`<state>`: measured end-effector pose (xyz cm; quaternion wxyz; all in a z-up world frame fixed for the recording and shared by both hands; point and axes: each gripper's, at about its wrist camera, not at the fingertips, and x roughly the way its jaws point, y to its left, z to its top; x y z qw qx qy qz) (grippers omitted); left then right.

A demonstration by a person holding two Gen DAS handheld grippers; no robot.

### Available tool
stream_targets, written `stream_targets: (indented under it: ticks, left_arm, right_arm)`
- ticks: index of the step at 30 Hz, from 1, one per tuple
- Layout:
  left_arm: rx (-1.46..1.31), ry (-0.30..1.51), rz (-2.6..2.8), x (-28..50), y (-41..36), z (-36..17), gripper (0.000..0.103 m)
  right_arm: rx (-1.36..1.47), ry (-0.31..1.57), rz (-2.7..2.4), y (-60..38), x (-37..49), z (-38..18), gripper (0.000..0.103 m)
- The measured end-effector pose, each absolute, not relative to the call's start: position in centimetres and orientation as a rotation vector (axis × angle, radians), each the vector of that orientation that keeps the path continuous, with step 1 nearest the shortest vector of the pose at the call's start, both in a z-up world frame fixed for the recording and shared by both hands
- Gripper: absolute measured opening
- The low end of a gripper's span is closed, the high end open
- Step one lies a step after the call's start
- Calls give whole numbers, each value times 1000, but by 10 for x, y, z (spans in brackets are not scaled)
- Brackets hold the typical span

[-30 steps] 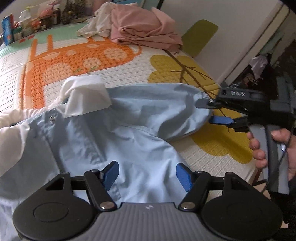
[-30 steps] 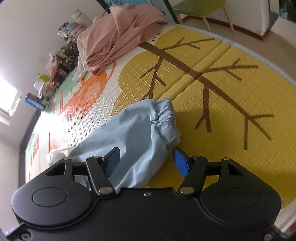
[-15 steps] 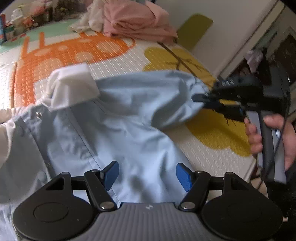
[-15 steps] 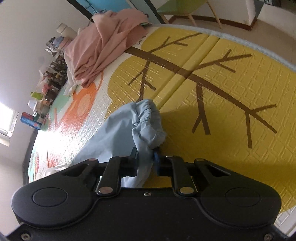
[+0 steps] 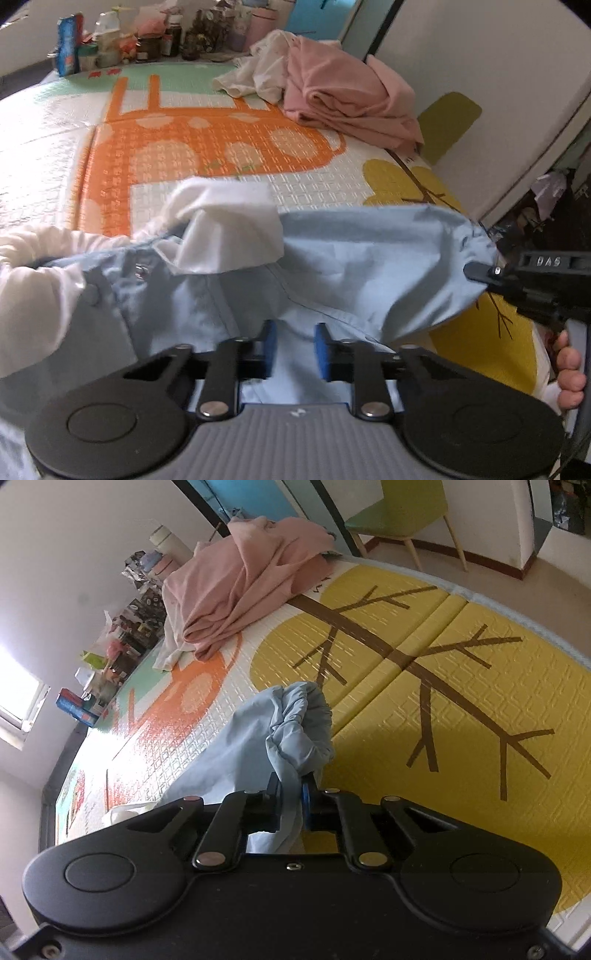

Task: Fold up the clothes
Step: 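Close the right gripper on the elasticated sleeve cuff, then lift the cuff with the right gripper and carry it over the shirt front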

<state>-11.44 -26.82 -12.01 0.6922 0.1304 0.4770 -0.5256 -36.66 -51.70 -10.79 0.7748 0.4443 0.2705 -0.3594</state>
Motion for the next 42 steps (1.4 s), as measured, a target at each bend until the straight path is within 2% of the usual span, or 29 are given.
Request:
stream_targets:
  ticks: [6, 26, 42]
  left_arm:
    - [308, 1049, -1200, -123, -275, -127, 7]
    - [299, 1160, -1196, -121, -281, -153, 7]
    - [330, 1075, -1155, -108, -242, -120, 9]
  right_arm:
    - [914, 567, -753, -507, -362, -90, 9]
    - [716, 554, -404, -439, -307, -22, 8]
    - [651, 706, -101, -386, -243, -28, 8]
